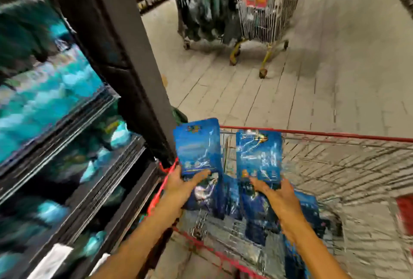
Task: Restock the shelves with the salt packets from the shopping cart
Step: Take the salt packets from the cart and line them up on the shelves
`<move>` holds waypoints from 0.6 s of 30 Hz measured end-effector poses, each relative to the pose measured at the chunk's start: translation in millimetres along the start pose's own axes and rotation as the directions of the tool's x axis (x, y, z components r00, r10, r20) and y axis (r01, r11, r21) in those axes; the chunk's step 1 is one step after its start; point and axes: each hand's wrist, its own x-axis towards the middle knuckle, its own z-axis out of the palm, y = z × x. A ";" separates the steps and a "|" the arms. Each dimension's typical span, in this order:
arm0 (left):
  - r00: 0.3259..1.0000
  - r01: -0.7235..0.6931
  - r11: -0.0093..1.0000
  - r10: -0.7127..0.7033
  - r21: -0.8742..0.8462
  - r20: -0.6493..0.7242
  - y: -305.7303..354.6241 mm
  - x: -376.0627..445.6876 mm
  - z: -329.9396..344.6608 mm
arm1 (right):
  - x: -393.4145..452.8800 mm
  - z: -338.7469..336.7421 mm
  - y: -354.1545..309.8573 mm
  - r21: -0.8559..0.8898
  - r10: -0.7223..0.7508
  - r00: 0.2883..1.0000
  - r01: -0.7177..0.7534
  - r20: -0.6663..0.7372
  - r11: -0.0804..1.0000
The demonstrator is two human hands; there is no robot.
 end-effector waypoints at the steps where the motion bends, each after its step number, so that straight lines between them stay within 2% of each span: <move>1: 0.999 -0.033 0.999 0.033 0.001 -0.041 11.7 -6.7 -15.1 | -5.4 9.2 -11.7 -0.006 -0.050 0.999 0.050 0.011 0.999; 5: 0.982 -0.128 0.992 0.128 0.006 -0.138 48.1 -42.3 -84.7 | -25.8 54.7 -51.7 0.016 -0.189 0.981 0.188 0.047 0.982; 8: 0.957 -0.197 0.980 0.197 0.021 -0.215 71.4 -70.1 -129.4 | -49.8 91.3 -83.9 0.074 -0.281 0.948 0.273 0.151 0.959; 12: 0.902 -0.296 0.955 0.291 0.036 -0.317 106.7 -110.2 -180.0 | -83.9 138.0 -123.2 0.166 -0.418 0.841 0.383 0.344 0.909; 18: 0.803 -0.401 0.913 0.389 0.074 -0.451 154.3 -180.4 -248.5 | -123.6 211.0 -173.4 0.334 -0.538 0.625 0.422 0.566 0.843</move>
